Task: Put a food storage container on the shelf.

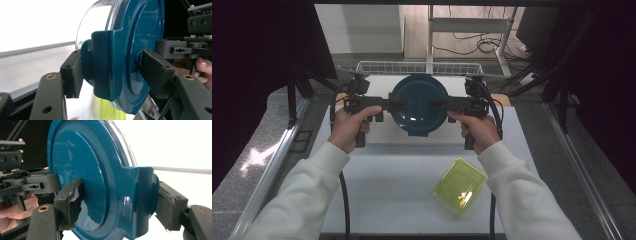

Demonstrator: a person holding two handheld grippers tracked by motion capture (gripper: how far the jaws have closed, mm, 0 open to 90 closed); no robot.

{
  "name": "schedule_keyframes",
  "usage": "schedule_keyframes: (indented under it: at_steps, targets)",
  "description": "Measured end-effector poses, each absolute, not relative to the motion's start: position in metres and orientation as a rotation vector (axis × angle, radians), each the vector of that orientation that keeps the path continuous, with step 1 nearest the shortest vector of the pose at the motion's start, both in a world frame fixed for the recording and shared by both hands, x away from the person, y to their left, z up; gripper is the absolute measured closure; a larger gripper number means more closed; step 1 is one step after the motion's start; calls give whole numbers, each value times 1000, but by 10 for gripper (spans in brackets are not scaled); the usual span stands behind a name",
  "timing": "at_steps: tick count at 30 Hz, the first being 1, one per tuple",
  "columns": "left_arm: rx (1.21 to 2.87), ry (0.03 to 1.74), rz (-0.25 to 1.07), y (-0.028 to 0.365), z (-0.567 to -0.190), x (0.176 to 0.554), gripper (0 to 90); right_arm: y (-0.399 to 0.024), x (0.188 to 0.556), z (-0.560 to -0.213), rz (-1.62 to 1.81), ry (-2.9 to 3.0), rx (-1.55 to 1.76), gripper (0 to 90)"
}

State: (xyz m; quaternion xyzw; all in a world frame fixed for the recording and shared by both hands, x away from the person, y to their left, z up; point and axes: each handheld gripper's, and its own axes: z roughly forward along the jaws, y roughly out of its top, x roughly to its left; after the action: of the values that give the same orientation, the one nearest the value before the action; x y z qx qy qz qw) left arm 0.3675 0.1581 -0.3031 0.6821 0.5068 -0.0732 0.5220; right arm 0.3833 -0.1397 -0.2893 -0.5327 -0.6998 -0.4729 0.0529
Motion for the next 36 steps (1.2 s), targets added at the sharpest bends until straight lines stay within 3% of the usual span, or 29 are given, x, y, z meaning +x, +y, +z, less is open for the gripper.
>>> schedule_keyframes:
  at_steps: [36]
  targets:
    - [1596, 1228, -191, 160, -287, 442, 384, -137, 462, -259, -1420, -2176, -1606, 290]
